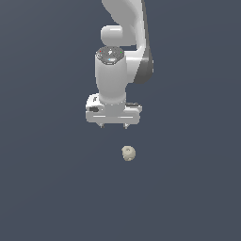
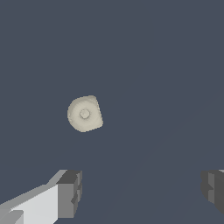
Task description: Pick up the object and move it to a goal position.
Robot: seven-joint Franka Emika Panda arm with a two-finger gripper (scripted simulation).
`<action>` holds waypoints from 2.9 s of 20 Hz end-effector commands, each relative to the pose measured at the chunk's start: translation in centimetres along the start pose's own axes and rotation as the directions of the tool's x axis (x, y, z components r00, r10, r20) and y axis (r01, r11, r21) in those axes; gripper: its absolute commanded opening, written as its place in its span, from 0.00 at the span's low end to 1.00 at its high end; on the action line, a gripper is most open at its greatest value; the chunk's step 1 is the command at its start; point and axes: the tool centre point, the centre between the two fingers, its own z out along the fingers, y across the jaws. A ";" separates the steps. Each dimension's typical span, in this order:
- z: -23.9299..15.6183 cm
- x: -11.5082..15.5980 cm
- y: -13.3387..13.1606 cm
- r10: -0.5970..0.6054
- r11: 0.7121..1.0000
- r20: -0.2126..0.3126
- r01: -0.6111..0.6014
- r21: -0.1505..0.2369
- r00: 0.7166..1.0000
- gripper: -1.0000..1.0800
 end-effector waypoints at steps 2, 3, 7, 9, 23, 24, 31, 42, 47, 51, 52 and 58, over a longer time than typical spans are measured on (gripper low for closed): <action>0.0 0.0 0.0 -0.001 1.000 0.001 0.001 0.000 1.000 0.96; 0.0 0.0 -0.1 -0.003 1.000 0.003 0.003 -0.001 1.000 0.96; 0.3 -0.3 -1.2 -0.024 1.000 0.023 0.025 -0.006 0.999 0.96; 0.4 -0.5 -1.7 -0.033 0.999 0.032 0.034 -0.008 0.999 0.96; 2.5 0.8 -3.0 -0.091 0.996 0.036 0.092 -0.005 0.995 0.96; 2.9 1.1 -3.3 -0.103 0.995 0.036 0.103 -0.004 0.994 0.96; 6.8 3.1 -5.6 -0.198 0.980 0.036 0.198 0.009 0.980 0.96; 10.1 4.3 -7.5 -0.267 0.964 0.034 0.266 0.023 0.963 0.96; 10.3 4.2 -7.4 -0.265 0.964 0.035 0.264 0.023 0.964 0.96; 11.8 4.2 -7.4 -0.266 0.964 0.034 0.265 0.023 0.963 0.96; 12.4 4.1 -7.5 -0.266 0.964 0.034 0.266 0.023 0.963 0.96; 14.9 4.0 -7.5 -0.268 0.963 0.034 0.267 0.024 0.963 0.96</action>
